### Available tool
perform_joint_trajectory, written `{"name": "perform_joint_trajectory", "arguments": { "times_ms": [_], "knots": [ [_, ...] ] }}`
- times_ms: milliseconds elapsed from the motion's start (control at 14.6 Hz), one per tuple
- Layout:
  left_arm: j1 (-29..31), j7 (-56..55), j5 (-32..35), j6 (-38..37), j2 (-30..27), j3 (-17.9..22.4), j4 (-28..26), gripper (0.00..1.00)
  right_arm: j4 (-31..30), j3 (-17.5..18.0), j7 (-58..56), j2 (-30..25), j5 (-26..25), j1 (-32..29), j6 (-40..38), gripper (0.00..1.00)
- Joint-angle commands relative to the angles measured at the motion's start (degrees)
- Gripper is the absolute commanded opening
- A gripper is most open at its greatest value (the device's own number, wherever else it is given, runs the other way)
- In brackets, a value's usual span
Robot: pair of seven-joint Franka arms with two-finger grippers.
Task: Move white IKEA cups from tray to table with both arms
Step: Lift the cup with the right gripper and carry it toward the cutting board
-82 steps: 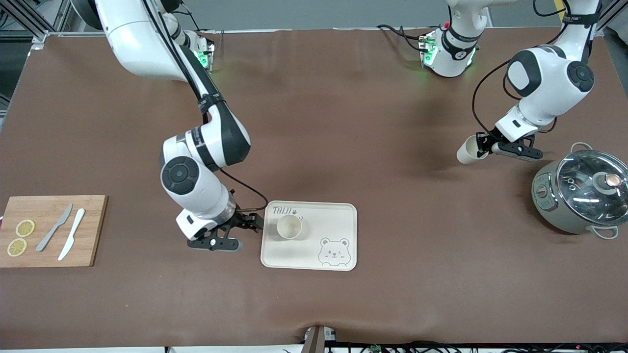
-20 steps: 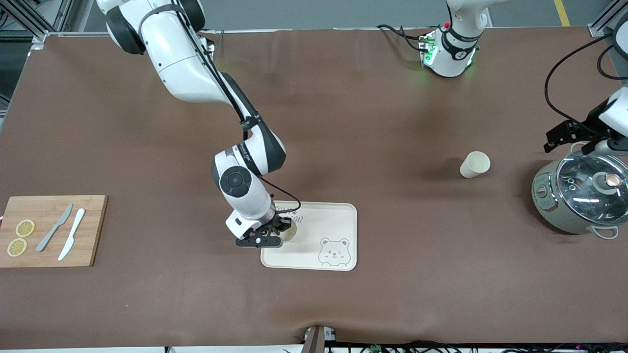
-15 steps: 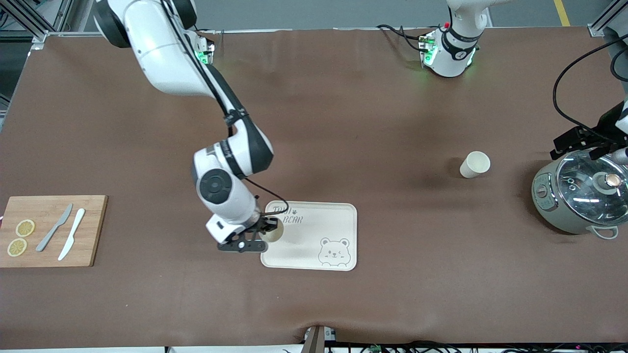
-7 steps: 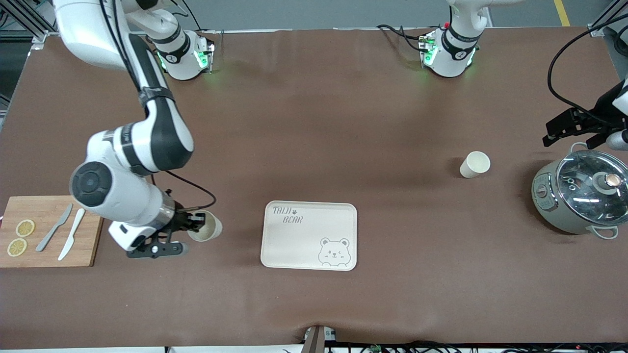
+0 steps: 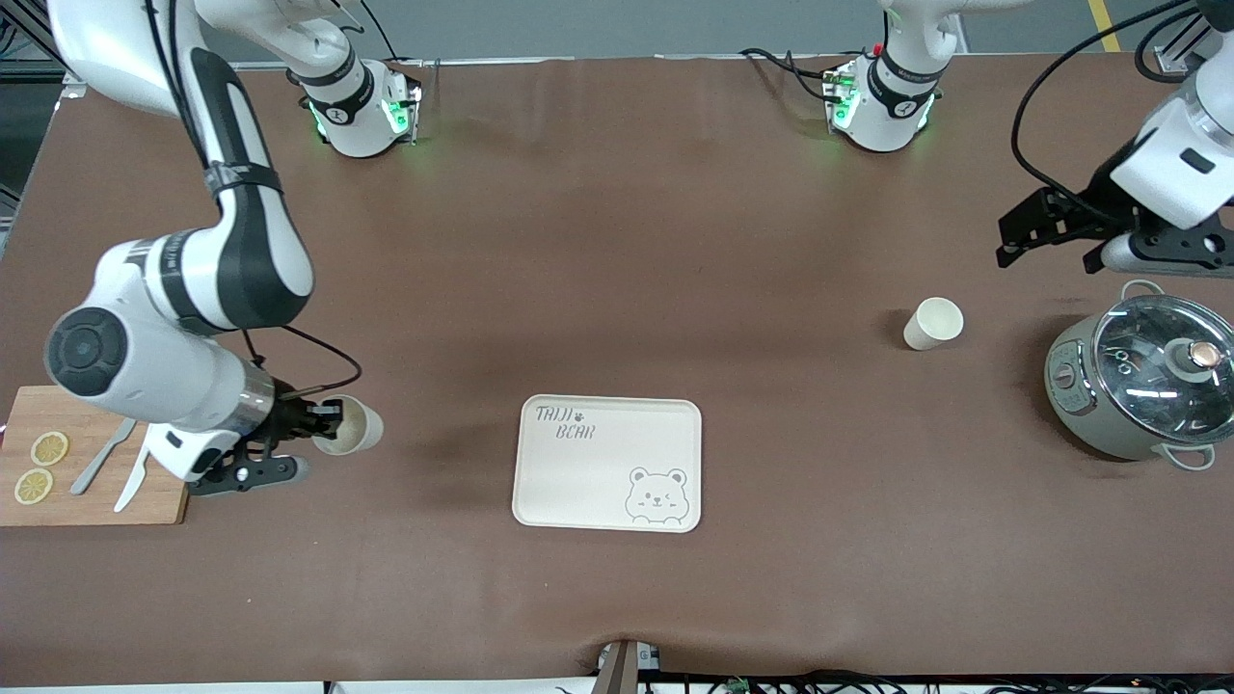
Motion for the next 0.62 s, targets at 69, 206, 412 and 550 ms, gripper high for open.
{"name": "perform_joint_trajectory", "arguments": {
  "times_ms": [69, 206, 412, 550],
  "knots": [
    [-0.18, -0.32, 1.79, -4.48, 0.31, 0.18, 5.39, 1.0, -8.54, 0.88, -9.97, -3.53, -0.69, -5.13, 6.28, 0.0],
    [-0.26, 0.91, 1.87, -5.8, 0.14, 0.45, 5.31, 1.0, -12.32, 0.97, -15.42, -3.53, -0.61, -7.77, 11.47, 0.0],
    [0.08, 1.8, 1.79, -6.42, -0.39, 0.53, 5.31, 1.0, -16.2, 0.97, -18.7, -2.92, -0.52, -9.36, 17.45, 0.0],
    [0.0, 1.0, 1.79, -6.42, -0.13, 0.45, 5.39, 1.0, -20.14, 1.06, -19.84, -2.74, -0.34, -9.37, 24.03, 0.0]
  ]
}}
